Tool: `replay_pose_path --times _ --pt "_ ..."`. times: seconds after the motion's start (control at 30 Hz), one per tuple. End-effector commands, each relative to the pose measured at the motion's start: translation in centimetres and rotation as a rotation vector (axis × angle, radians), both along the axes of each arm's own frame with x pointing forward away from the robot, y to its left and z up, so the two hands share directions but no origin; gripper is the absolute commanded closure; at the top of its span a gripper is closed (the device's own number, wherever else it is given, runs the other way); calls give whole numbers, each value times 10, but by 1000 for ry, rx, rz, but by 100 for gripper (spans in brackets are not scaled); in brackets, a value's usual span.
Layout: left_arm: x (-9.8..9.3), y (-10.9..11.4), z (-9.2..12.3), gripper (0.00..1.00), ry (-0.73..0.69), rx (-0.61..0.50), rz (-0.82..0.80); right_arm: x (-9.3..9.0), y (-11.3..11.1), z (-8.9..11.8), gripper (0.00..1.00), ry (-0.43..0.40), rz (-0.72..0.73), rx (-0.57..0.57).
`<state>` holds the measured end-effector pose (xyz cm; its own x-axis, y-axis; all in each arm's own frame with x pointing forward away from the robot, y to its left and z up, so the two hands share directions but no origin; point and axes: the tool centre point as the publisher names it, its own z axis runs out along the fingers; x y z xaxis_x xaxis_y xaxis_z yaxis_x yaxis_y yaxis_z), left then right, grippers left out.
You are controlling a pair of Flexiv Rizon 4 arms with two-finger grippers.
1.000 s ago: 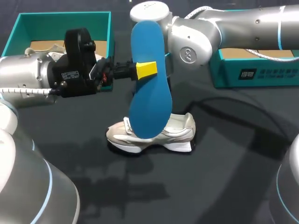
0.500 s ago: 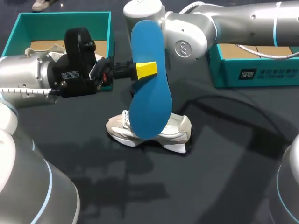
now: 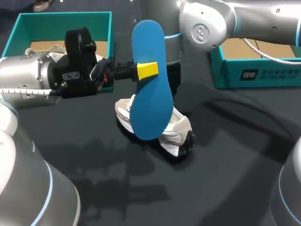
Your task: Take the shoe out of the shoebox, open the shoe tongue, remove and reinsert the insole, then place the shoe into the shoebox
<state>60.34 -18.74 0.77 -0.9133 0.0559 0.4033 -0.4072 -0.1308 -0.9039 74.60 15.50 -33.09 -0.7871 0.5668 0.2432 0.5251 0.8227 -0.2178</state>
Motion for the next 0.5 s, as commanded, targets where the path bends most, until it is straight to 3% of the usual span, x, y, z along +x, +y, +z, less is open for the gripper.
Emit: replay_pose_path --times 0.03,0.23,0.27,0.33,0.5 --pt "-3 -4 4 100 1 0 10 -10 -20 7 100 -1 -315 -39" --pt "-3 -4 4 100 1 0 10 -10 -20 7 100 -1 -315 -39" --pt "-3 -4 4 100 1 0 10 -6 -20 4 100 32 -450 -96" --pt "-3 -4 4 100 1 0 10 -6 -24 -1 100 75 -645 -95" --pt "-3 -4 4 100 1 0 10 -22 -25 -5 100 88 -882 -69"
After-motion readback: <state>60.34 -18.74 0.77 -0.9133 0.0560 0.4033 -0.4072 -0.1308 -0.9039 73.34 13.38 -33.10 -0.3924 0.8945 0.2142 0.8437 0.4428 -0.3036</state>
